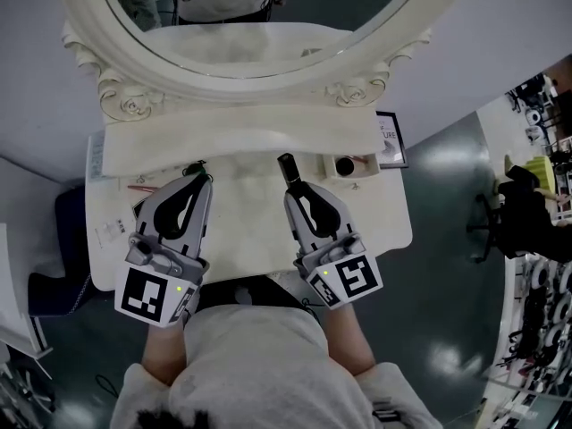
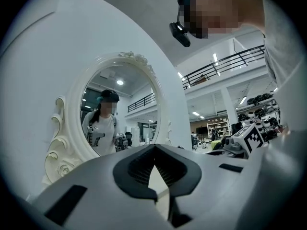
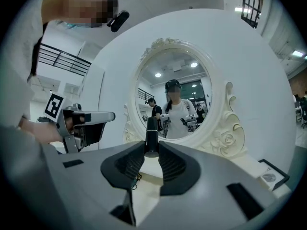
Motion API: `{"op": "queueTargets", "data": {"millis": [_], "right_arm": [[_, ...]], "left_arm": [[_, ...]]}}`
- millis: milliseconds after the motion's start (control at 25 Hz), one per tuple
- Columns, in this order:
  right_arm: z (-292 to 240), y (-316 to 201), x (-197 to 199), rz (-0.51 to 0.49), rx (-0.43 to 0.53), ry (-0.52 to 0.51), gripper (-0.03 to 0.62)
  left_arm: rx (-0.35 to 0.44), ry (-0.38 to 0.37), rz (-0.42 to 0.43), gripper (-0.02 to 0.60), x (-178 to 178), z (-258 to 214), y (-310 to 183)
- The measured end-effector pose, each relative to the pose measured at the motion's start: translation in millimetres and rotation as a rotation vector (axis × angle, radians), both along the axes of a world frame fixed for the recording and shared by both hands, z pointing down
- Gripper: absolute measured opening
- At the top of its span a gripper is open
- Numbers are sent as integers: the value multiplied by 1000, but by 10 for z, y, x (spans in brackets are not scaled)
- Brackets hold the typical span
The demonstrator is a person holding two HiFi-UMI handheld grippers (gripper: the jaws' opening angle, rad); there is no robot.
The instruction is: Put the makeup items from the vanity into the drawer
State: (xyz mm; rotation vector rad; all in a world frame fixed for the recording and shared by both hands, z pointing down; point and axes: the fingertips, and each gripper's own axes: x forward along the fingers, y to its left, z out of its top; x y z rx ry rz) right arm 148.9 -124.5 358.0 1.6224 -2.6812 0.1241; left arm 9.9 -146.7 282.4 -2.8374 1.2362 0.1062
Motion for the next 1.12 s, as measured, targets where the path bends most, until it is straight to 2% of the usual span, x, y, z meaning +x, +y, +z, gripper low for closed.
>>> {"op": "queueTargets", "data": {"millis": [640,1120], "right_arm": [[61,-68,888,-24,0,31,94],[379,-246,1433,-36,-71,102,94]], "left_arm": [[32,-10,-37,15,717,-65,27],[30,-28,-50,15,1035,-30,-65]]}}
